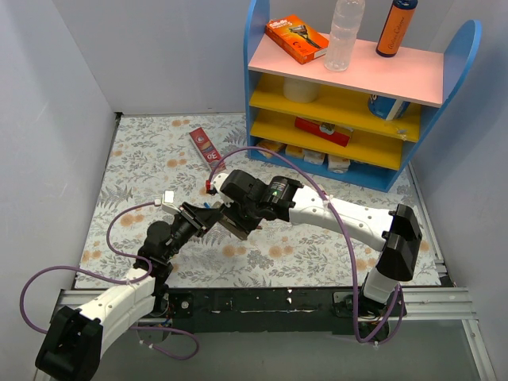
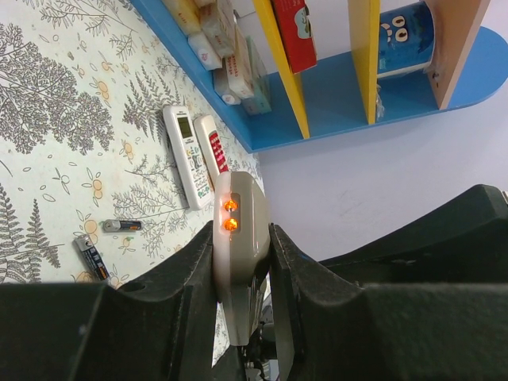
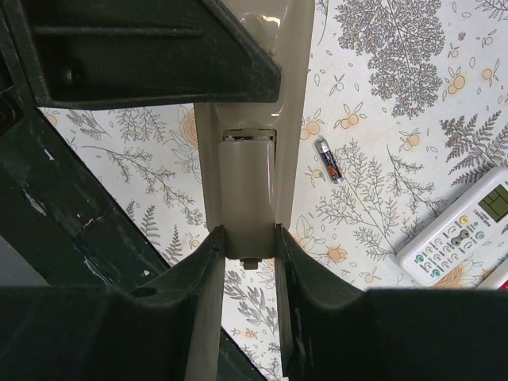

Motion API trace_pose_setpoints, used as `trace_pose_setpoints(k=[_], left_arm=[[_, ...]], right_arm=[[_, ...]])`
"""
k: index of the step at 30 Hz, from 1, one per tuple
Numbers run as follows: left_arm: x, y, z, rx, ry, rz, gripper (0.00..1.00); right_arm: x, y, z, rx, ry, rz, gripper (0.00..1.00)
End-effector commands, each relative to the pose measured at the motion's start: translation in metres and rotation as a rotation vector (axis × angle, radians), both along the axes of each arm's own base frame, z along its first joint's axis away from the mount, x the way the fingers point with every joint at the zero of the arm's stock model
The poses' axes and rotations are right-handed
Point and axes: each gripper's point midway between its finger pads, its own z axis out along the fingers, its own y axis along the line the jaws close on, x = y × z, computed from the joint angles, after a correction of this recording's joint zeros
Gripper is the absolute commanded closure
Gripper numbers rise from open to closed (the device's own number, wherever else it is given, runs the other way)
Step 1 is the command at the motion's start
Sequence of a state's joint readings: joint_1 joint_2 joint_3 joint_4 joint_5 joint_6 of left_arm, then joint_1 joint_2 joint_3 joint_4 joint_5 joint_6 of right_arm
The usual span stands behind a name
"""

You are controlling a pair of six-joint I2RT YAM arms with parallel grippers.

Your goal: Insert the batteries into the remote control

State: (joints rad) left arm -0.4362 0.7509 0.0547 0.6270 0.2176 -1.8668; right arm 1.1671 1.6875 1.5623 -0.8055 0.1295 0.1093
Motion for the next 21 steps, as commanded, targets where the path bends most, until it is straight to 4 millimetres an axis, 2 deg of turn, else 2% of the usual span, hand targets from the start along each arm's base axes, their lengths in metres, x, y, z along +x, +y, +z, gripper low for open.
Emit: trace_pose_setpoints(k=[1,13,21], left_arm=[[0.001,0.000,0.006,-0.010,-0.021,0.008,1.00],[-0.004,-0.002,0.014,-0.029,-0.054,-0.018,1.00],[-0.005,-0.003,0.015,-0.028,-0.060,-0.024,1.00]], right_arm=[[0.005,0.010,0.028,0.077,-0.044,-0.014,0.99],[0.008,0.014,0.013,0.043,-0.039,-0.016,0.99],[0.011,0.019,0.016,0.061,-0.055,-0.016,0.99]])
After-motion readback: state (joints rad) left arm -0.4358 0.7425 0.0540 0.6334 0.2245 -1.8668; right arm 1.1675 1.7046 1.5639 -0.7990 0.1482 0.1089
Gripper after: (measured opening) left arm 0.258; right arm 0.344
